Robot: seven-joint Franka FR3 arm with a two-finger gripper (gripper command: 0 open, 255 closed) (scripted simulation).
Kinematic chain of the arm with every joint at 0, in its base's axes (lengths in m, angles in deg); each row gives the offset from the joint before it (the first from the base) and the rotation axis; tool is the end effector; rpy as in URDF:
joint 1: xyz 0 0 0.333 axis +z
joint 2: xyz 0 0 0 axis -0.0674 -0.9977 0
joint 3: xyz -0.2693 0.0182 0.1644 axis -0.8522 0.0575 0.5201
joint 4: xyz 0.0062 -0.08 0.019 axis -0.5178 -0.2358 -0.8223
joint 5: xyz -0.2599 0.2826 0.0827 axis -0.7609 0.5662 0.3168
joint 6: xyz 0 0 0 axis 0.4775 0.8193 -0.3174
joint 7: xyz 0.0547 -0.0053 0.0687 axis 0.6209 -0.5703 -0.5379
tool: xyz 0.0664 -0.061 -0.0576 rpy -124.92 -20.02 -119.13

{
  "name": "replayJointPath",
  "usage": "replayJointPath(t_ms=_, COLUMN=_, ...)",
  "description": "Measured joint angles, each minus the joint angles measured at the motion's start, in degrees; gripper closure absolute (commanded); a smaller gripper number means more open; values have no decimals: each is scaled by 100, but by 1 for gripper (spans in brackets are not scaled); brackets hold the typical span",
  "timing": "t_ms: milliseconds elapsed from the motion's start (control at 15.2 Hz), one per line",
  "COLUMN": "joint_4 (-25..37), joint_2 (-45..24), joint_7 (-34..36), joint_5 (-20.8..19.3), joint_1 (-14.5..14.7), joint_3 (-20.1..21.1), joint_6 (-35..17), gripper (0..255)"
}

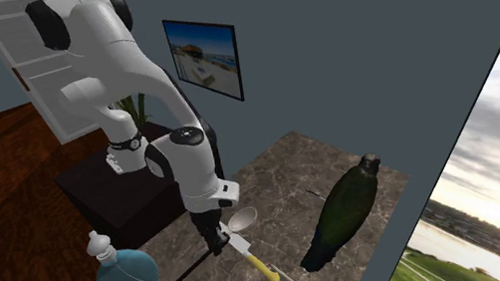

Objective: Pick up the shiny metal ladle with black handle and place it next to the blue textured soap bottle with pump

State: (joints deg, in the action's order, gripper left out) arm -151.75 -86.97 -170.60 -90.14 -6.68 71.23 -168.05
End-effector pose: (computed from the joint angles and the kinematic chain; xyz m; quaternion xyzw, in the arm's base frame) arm 0.5785 -0.1345 0.1925 0.7731 0.6301 -0.0130 0.0717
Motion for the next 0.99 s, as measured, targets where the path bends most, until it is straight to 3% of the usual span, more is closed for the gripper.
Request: replayJointPath(t_ms=990, joint_4=284, joint_2=-1056, joint_7=165, joint_5=-83, joint_1=62, joint_3=-92, joint_6=-770, gripper=255)
